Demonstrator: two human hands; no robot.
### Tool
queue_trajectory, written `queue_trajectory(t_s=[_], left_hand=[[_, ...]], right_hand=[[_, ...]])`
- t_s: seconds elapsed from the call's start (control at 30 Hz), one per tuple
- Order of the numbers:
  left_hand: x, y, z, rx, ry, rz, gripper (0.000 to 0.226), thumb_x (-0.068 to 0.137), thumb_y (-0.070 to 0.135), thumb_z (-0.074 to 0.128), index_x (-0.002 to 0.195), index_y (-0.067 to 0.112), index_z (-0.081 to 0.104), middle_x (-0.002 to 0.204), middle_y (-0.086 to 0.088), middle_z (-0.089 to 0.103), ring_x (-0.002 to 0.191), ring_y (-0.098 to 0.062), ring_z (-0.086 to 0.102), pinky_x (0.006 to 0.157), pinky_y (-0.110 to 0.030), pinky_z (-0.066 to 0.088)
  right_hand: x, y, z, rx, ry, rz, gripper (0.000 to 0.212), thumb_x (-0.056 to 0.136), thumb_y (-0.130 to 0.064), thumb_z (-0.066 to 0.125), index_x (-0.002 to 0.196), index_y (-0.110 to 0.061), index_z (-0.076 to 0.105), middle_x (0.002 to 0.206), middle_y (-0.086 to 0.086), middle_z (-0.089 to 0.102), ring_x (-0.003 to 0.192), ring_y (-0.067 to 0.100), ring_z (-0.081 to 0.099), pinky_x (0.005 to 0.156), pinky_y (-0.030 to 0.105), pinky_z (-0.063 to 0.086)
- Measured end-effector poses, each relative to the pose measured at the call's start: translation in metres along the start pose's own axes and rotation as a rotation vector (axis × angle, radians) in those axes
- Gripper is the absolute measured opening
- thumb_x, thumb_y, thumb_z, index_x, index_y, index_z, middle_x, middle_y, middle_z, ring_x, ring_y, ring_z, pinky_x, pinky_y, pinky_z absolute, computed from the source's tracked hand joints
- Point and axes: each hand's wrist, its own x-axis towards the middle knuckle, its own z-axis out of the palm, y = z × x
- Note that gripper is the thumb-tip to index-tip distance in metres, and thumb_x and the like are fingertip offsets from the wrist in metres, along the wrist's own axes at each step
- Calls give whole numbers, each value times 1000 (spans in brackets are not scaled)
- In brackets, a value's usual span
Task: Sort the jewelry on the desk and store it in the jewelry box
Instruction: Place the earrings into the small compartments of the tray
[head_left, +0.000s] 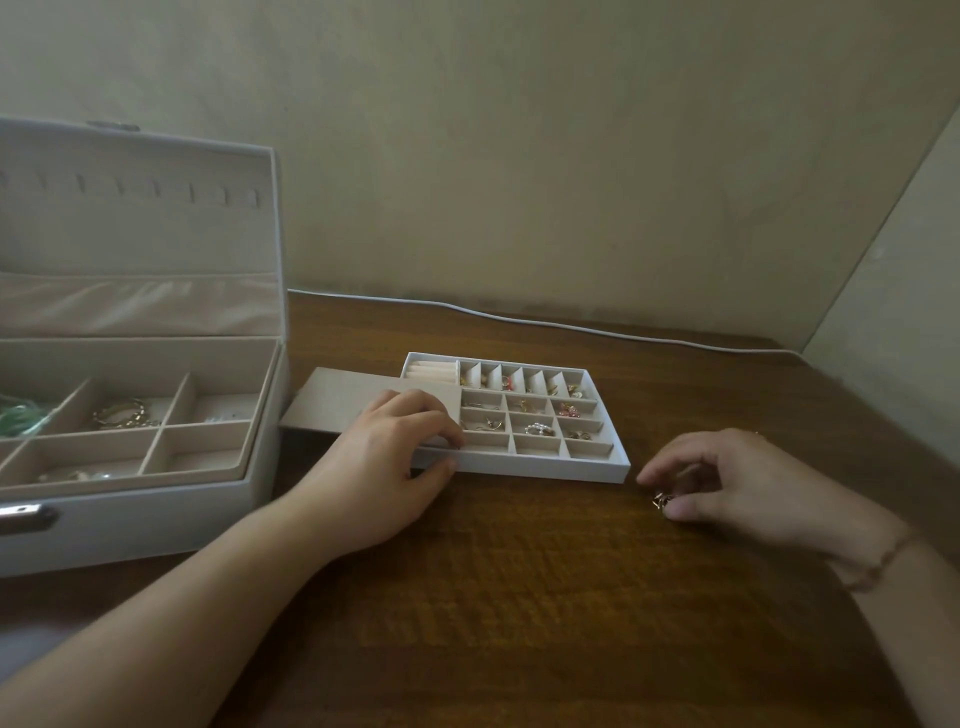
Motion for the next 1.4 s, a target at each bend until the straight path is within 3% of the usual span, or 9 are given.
queue_trajectory(t_s=[0.27,0.43,0.6,0.8,0.93,1.1,1.2,1.3,1.4], left_hand=[[-1,0,0,-8,4,-7,17,92,29,64,107,37,65,113,23,51,115,-1,42,99,-25,42],[-1,3,-1,-21,10,-16,17,92,29,64,106,36,65,114,23,51,116,0,42,100,-25,42],[-2,8,-3,-16,105,-74,15,90,23,66,98,35,62,119,19,52,127,-6,35,107,-31,38],[-3,10,-8,72,162,-144,20,88,25,67,89,40,53,122,18,50,132,-14,28,110,-48,34],[-4,13,-6,88,136,-128,18,88,29,67,90,41,54,121,18,51,130,-13,30,109,-47,35],[-5,13,-6,88,110,-115,14,89,29,66,98,40,61,121,20,50,131,-10,28,110,-43,31],[-5,12,-7,72,86,-115,15,90,30,65,100,41,62,121,23,47,130,-6,26,112,-43,30],[-5,11,-6,48,88,-102,15,89,30,66,99,41,63,118,24,48,128,-6,28,111,-44,34],[-5,8,-4,33,103,-87,18,87,28,69,96,42,64,115,25,49,123,-4,31,107,-43,36]], right_hand=[[2,-4,4,-123,-34,3,27,83,-24,72,91,-49,66,99,-21,62,94,-1,58,85,28,53],[0,-8,7,-77,-17,-93,27,79,-22,76,88,-46,67,92,-30,58,88,-8,55,72,18,47],[16,-48,17,209,290,-252,26,76,-13,79,89,-34,70,88,-14,67,85,-2,61,71,10,48],[63,-105,59,109,388,-395,21,84,-5,70,97,-21,72,98,-7,65,89,2,59,79,15,50],[64,-110,79,-21,380,-433,28,91,-2,57,107,-19,72,106,-5,69,96,2,58,86,13,49],[42,-98,65,-15,360,-477,26,90,-6,61,111,-20,71,114,-7,68,107,0,57,95,13,44],[26,-73,41,5,470,-421,21,89,-12,66,105,-23,72,109,-12,69,104,-4,58,95,13,45],[12,-17,0,5,623,-207,31,88,-3,63,101,-30,72,104,-14,67,94,-5,59,81,5,44],[-4,56,-35,99,699,165,58,89,9,52,95,-47,65,112,0,68,91,11,63,71,24,48]])
